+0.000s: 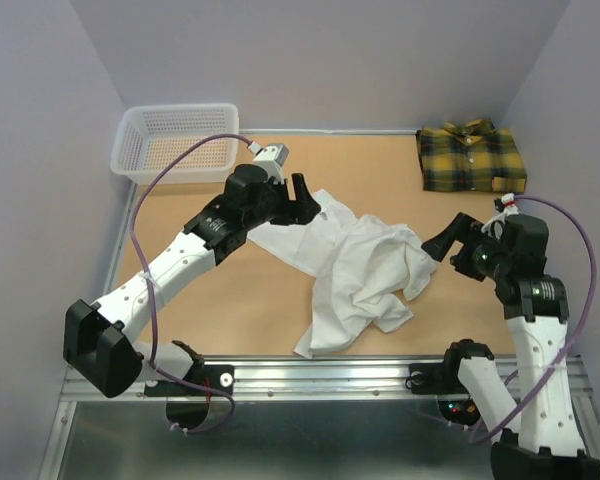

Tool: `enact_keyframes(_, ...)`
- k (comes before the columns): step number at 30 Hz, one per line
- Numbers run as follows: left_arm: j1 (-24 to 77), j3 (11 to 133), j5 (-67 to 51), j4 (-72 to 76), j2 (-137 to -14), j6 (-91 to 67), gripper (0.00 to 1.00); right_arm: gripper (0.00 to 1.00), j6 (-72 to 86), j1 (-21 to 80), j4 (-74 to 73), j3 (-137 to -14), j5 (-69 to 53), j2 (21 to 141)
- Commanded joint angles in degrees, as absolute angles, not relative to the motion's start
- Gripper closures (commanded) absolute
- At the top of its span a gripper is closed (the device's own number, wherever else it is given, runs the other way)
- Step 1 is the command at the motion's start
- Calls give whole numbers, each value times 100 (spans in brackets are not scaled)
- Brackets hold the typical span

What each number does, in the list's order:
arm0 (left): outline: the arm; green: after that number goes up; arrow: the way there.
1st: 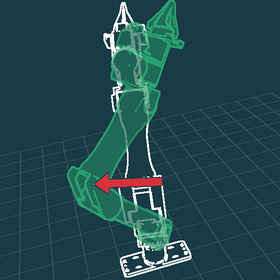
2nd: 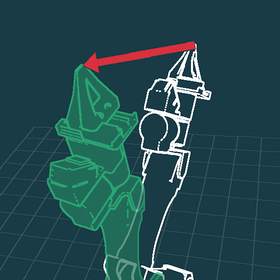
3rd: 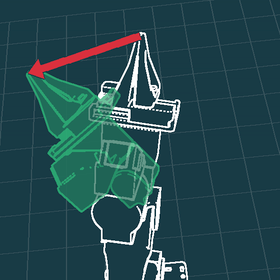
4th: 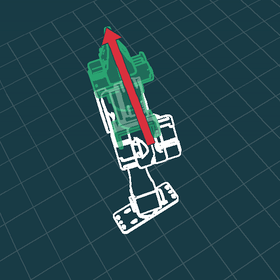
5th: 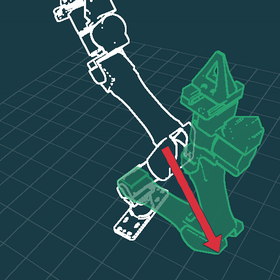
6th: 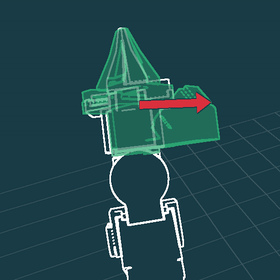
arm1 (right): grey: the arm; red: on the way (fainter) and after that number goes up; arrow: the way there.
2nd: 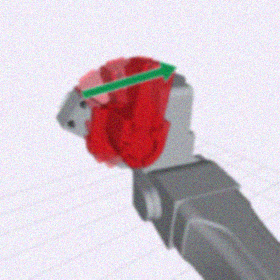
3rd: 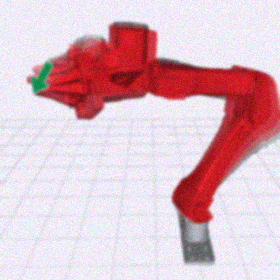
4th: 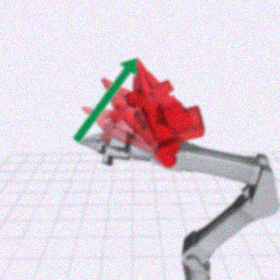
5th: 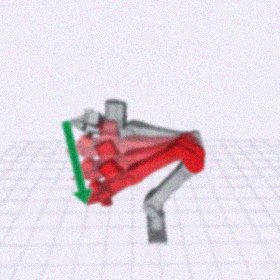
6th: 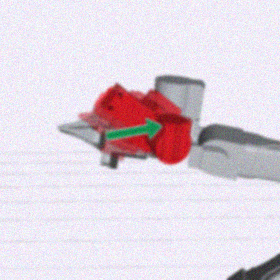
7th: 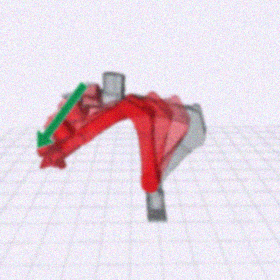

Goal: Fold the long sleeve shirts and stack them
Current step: Move the shirt to the center of the board, then flatten the shirt out

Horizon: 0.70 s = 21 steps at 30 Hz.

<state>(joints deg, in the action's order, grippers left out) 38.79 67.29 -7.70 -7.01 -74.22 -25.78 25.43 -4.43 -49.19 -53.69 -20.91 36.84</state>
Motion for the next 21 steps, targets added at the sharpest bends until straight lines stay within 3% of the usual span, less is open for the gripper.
enact_keyframes(1, 3455, 6039, -1036, -589, -7453, -2566, 18, 11, 2733, -396, -4562, -5238, -1662, 4305)
enact_keyframes(4, 3227, 5548, -958, -493, -7453, -2514, 18, 18, 2821, -396, -4343, -5221, -1276, 5068)
enact_keyframes(11, 2980, 5203, -1168, -273, -7716, -2408, 18, 23, 3453, -404, -3262, -4492, -1292, 5835)
enact_keyframes(21, 2936, 4773, -1187, -70, -7533, -2048, 18, 13, 4219, -457, -1277, -3087, -1652, 6767)
